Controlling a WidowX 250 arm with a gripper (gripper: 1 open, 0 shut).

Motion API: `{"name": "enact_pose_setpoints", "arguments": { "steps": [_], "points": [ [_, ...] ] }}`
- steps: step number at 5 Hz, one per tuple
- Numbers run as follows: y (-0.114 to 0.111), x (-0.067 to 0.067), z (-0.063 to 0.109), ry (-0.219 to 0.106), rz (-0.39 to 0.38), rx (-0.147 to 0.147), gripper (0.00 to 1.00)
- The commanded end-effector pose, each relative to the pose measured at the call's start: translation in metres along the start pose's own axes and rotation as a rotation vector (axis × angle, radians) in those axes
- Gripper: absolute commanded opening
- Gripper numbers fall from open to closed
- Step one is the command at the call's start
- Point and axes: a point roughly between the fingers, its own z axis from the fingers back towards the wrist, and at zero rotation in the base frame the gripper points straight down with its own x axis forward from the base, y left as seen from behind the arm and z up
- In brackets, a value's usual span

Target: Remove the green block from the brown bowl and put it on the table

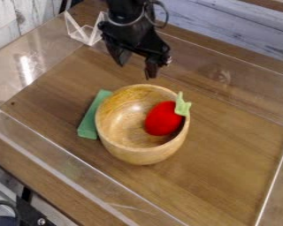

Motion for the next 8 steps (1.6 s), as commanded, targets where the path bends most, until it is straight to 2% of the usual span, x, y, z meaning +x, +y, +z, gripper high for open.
{"name": "enact_pose_setpoints", "arguments": {
  "steps": [1, 3, 4, 5, 6, 7, 8],
  "points": [
    [-0.01, 0.018, 0.022, -0.05, -0.026, -0.014, 1.0],
    [-0.038, 0.019, 0.053, -0.014, 0.077, 0.01, 1.0],
    [-0.031, 0.018, 0.061, -0.006, 0.03, -0.019, 1.0],
    [-0.022, 0.016, 0.071, -0.007, -0.023, -0.034, 1.0],
    [-0.013, 0.008, 0.078, -0.006, -0.067, -0.05, 0.0],
    [-0.016, -0.01, 0.073, -0.003, -0.111, -0.07, 0.0],
    [-0.017, -0.031, 0.058, 0.007, -0.175, -0.077, 0.0]
  ]
}}
